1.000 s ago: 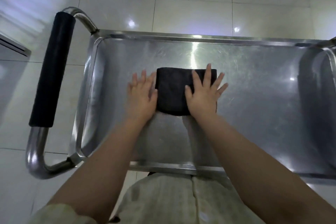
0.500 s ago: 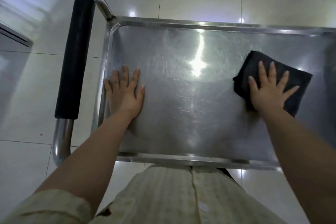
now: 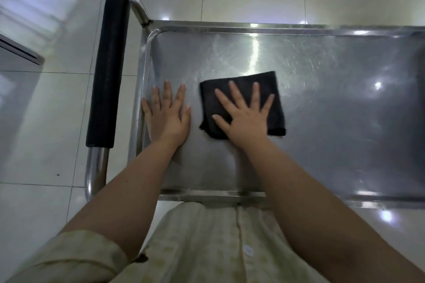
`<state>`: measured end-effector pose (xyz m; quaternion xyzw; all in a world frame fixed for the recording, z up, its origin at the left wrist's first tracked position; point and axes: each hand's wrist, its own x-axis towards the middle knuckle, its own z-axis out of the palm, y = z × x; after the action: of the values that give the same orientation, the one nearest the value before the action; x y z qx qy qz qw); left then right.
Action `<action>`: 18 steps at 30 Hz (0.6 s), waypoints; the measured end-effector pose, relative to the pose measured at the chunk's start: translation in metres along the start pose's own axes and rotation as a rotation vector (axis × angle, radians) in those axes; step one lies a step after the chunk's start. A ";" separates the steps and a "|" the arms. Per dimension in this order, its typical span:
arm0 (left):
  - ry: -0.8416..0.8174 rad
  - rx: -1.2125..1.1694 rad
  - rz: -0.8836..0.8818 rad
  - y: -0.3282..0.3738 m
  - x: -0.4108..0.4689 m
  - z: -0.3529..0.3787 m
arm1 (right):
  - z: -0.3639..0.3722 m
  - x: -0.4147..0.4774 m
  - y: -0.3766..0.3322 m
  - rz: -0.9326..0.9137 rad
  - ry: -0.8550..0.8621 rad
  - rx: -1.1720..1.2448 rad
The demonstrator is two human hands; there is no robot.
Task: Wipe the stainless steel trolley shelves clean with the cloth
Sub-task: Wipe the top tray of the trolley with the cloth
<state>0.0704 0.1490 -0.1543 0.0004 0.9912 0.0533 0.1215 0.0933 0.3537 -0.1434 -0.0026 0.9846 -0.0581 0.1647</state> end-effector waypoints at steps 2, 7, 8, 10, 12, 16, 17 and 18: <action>-0.002 0.008 0.000 0.000 0.000 0.000 | -0.005 -0.003 0.054 0.167 0.027 0.016; -0.008 0.018 0.016 -0.001 0.002 0.003 | -0.012 -0.036 0.147 0.438 -0.003 0.066; -0.012 0.021 0.010 -0.001 0.002 0.004 | -0.010 -0.039 0.142 0.451 -0.017 0.053; -0.026 0.027 -0.001 -0.002 0.003 0.003 | -0.003 -0.045 0.109 0.404 -0.023 0.026; -0.040 0.034 0.002 -0.002 0.004 0.001 | 0.006 -0.050 0.056 0.240 -0.044 0.008; -0.043 0.053 0.005 -0.006 0.004 -0.001 | 0.024 -0.069 -0.039 -0.141 -0.059 -0.064; -0.042 0.061 0.003 -0.007 0.004 -0.001 | 0.026 -0.072 -0.043 -0.176 -0.055 -0.077; -0.040 0.064 0.000 -0.007 0.003 -0.001 | 0.027 -0.072 -0.038 -0.193 -0.045 -0.079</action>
<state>0.0673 0.1420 -0.1550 0.0054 0.9897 0.0215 0.1414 0.1701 0.3149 -0.1412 -0.1052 0.9774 -0.0349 0.1802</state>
